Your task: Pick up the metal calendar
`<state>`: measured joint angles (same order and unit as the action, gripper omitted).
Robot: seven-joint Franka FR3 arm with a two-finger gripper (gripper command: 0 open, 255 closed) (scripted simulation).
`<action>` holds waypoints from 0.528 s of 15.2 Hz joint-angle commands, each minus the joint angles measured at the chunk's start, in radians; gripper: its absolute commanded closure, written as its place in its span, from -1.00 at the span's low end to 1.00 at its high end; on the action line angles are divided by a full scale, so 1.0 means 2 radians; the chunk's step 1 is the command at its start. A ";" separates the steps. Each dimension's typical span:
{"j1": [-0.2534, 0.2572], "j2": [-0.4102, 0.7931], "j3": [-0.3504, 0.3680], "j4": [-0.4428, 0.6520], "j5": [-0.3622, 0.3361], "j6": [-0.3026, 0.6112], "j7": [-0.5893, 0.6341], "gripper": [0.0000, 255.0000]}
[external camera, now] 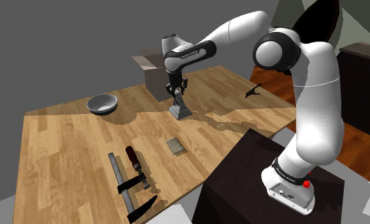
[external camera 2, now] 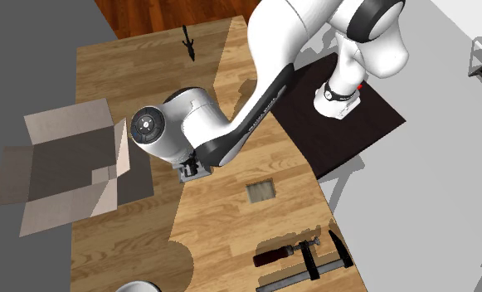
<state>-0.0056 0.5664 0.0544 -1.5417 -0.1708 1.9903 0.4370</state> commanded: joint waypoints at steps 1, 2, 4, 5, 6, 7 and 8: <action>0.000 0.000 0.000 0.000 0.000 0.000 0.000 1.00; 0.000 0.003 0.000 0.002 0.000 0.000 -0.001 1.00; 0.000 -0.003 0.000 0.007 0.001 -0.010 -0.002 1.00; 0.000 -0.006 0.000 0.009 0.002 -0.016 -0.003 1.00; 0.000 -0.009 0.001 0.012 0.002 -0.021 -0.004 1.00; 0.000 -0.011 0.001 0.015 0.002 -0.026 -0.004 1.00; 0.000 -0.014 0.001 0.018 0.003 -0.032 -0.005 1.00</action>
<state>-0.0062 0.5455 0.0561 -1.5102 -0.1660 1.9359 0.4282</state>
